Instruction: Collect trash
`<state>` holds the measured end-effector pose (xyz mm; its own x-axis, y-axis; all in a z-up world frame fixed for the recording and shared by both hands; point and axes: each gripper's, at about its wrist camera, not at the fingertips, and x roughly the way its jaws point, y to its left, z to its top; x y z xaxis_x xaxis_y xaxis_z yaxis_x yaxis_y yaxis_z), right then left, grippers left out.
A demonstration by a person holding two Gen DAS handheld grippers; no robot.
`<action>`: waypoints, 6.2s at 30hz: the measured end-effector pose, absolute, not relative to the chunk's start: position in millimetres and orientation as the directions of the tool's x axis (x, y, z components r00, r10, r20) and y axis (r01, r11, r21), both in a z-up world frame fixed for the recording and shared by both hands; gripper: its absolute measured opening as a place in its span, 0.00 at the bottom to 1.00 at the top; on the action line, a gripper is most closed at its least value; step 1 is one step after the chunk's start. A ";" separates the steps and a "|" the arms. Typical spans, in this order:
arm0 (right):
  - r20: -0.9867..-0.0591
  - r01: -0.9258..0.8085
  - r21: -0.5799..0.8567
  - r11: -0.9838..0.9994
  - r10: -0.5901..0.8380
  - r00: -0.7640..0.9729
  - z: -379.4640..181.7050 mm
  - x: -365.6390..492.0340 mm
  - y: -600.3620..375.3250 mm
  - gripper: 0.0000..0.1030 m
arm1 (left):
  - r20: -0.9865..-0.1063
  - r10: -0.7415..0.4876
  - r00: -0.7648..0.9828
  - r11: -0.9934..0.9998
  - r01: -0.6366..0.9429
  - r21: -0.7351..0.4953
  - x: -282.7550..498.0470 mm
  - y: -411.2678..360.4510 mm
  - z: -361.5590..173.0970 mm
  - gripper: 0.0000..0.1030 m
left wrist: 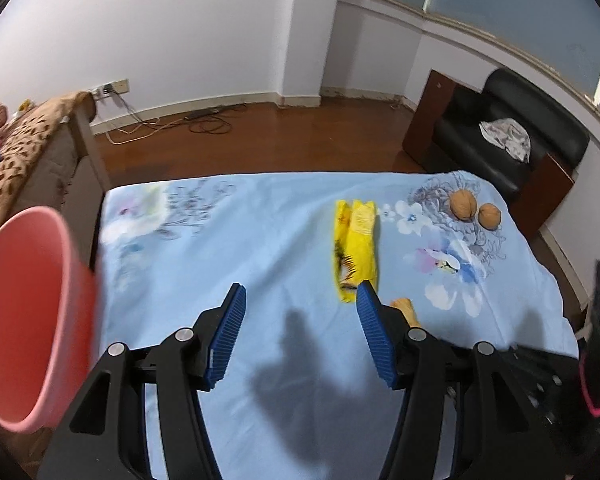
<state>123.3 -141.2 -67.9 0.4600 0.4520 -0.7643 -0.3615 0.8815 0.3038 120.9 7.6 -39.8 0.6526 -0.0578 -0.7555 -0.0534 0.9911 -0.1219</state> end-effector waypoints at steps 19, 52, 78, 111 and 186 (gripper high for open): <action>-0.767 -0.260 0.299 0.918 0.394 0.507 -72.9 112.4 -161.9 0.14 | -0.806 -0.029 0.591 1.000 0.015 -0.026 170.5 -44.8 -70.9 0.56; -0.776 -0.267 0.251 0.930 0.358 0.519 -72.6 110.5 -155.8 0.15 | -0.727 -0.070 0.683 0.982 -0.083 -0.172 102.6 14.8 -32.2 0.10; -0.773 -0.334 0.186 0.924 0.347 0.532 -48.6 98.4 -118.4 0.14 | -0.645 0.110 0.756 0.928 -0.310 -0.206 -5.1 91.1 -3.2 0.10; -0.689 -0.656 0.186 0.732 0.573 0.444 15.8 90.1 77.1 0.14 | -0.567 0.406 0.717 0.805 -0.574 -0.149 -47.7 184.2 -5.1 0.10; -0.718 -0.732 0.135 0.668 0.575 0.393 -17.8 104.3 135.6 0.49 | -0.597 0.315 0.737 0.790 -0.553 -0.266 -27.8 245.6 -54.6 0.65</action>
